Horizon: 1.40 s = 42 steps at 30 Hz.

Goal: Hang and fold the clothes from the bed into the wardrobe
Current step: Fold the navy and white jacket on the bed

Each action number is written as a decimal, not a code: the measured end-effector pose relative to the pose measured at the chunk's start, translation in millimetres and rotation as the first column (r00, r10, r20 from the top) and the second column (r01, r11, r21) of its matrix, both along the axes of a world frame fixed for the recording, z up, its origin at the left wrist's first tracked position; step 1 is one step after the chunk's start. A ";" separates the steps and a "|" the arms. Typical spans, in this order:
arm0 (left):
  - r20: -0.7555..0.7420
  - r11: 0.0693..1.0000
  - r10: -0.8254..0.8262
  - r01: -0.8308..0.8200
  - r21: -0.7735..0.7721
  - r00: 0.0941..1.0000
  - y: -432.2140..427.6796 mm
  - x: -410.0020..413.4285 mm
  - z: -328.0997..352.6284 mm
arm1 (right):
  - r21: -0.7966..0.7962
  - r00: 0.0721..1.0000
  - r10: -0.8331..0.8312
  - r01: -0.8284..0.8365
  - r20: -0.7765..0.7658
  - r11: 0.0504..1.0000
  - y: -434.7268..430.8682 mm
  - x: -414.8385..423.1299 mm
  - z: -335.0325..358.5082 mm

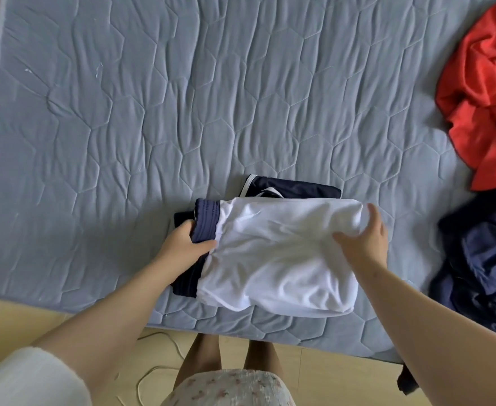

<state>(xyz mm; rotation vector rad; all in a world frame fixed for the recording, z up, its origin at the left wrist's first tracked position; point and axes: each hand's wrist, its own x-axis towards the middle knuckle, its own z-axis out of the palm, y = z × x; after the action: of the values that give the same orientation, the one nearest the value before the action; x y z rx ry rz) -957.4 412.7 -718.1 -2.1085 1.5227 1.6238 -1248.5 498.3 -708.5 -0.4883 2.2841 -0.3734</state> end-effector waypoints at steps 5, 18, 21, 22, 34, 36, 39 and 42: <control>-0.193 0.961 0.274 -0.276 0.016 0.942 -7.1 0.2 15.4 | 0.080 0.945 0.327 -0.326 0.006 0.942 -28.7 -0.5 -6.0; -0.097 0.840 0.468 -0.476 -0.258 0.878 -21.2 5.2 -26.7 | -0.168 0.960 0.224 -0.251 -0.168 0.953 -95.5 6.4 -24.9; 0.027 0.850 0.482 -0.460 -0.257 0.876 -16.6 9.9 -36.8 | -0.048 0.985 0.020 -0.028 -0.169 0.998 -74.2 9.3 -36.0; 0.039 0.846 0.517 -0.504 -0.175 0.855 -9.0 13.5 -36.0 | -0.002 0.990 -0.062 0.063 -0.123 0.998 -60.0 11.9 -37.1; -0.041 0.892 0.428 -0.414 0.180 0.903 11.7 18.3 -33.3 | 0.111 0.931 -0.221 0.197 0.290 0.974 -20.7 22.2 -48.7; -0.053 0.870 0.486 -0.477 0.125 0.872 7.9 19.5 -28.1 | 0.116 0.935 -0.216 0.191 0.280 0.975 -22.1 22.2 -43.3; -0.034 0.863 0.502 -0.498 0.086 0.864 -1.6 28.1 -10.5 | 0.106 0.926 -0.241 0.219 0.292 0.970 -23.8 28.3 -26.3; -0.046 0.865 0.500 -0.496 0.071 0.865 -17.1 42.3 21.0 | 0.089 0.917 -0.240 0.223 0.317 0.971 -29.6 41.0 2.6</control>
<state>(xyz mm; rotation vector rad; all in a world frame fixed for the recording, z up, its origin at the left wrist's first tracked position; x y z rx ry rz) -915.1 395.6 -697.1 -2.5914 0.9649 1.8633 -1207.4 468.8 -705.9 -0.1150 2.0232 -0.4742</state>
